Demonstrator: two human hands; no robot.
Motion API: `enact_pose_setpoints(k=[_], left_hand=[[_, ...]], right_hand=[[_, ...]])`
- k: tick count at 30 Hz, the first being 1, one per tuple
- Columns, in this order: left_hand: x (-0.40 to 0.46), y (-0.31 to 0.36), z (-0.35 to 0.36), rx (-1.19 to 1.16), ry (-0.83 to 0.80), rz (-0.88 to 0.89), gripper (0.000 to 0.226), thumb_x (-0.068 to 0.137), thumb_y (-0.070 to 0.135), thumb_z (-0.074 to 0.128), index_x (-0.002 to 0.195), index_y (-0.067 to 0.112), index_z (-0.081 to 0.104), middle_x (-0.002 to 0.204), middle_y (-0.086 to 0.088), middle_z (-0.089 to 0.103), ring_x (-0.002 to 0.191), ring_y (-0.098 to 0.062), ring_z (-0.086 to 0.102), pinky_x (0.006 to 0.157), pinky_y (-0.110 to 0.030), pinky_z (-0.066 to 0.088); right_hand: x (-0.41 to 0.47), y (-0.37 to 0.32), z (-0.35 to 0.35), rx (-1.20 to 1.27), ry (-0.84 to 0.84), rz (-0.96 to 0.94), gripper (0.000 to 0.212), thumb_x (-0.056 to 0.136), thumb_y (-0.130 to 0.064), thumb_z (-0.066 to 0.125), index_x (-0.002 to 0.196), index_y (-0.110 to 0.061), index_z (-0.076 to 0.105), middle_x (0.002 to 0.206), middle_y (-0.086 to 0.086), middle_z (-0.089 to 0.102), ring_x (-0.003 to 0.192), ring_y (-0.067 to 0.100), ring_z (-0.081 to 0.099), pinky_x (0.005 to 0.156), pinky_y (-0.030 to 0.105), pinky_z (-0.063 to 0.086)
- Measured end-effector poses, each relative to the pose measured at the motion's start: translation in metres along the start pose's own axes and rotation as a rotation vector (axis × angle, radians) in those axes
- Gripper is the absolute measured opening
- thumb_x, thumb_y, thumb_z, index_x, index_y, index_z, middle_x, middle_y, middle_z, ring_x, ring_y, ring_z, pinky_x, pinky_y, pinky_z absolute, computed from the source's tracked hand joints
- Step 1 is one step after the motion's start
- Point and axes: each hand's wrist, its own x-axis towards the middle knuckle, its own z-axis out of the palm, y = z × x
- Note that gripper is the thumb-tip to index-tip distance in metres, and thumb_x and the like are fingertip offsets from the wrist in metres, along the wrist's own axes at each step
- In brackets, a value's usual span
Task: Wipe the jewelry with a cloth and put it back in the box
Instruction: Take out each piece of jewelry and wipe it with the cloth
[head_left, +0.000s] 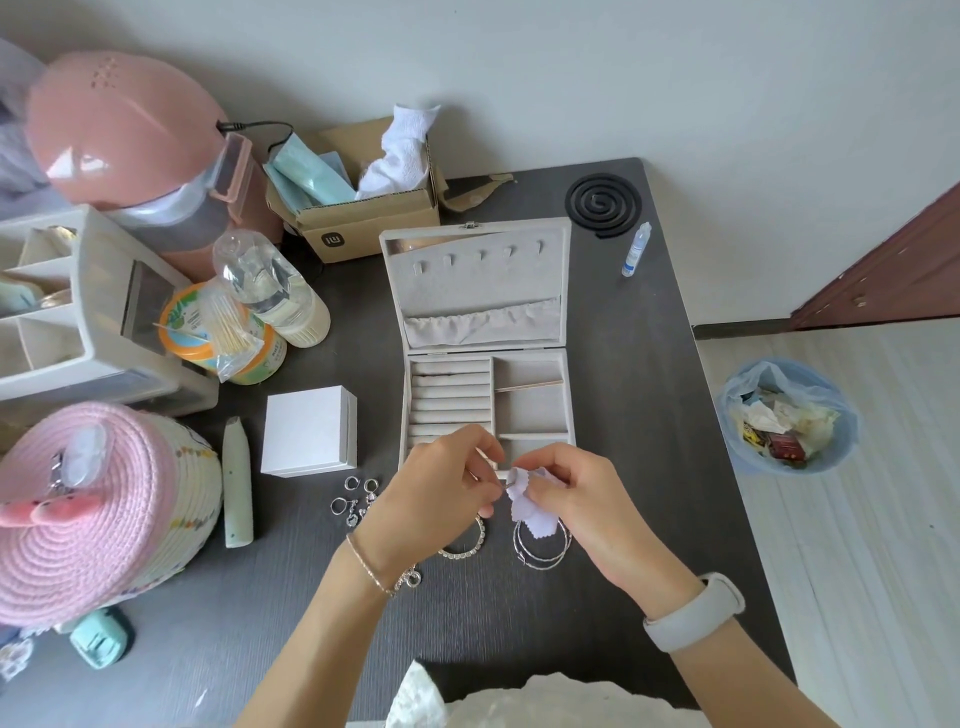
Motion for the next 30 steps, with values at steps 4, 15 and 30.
enact_pose_setpoints(k=[4,15,30], left_hand=[[0.0,-0.007,0.001,0.009,0.047,-0.023,0.028,0.08,0.004,0.06,0.072,0.029,0.052,0.069,0.008,0.063,0.057,-0.005,0.063,0.067,-0.02,0.047],[0.024,-0.024,0.01,-0.121,0.315,-0.007,0.02,0.079,0.006,0.066,0.075,0.026,0.062,0.071,0.018,0.062,0.068,0.009,0.057,0.07,-0.01,0.045],[0.085,-0.043,0.091,0.034,0.224,-0.023,0.022,0.082,0.0,0.051,0.091,0.007,0.069,0.092,-0.008,0.071,0.089,-0.025,0.062,0.077,-0.023,0.044]], right_hand=[[-0.002,0.002,-0.008,-0.169,-0.028,-0.013,0.019,0.085,-0.008,0.058,0.078,-0.024,0.066,0.073,-0.001,0.067,0.068,0.009,0.061,0.068,0.026,0.05],[0.007,0.015,-0.042,0.015,0.22,-0.013,0.016,0.087,0.0,0.051,0.08,-0.005,0.065,0.058,0.005,0.064,0.051,0.011,0.056,0.05,0.019,0.048],[0.039,0.053,-0.067,-0.257,0.497,0.016,0.03,0.088,0.001,0.041,0.102,-0.011,0.065,0.096,0.013,0.064,0.088,0.021,0.057,0.078,0.028,0.047]])
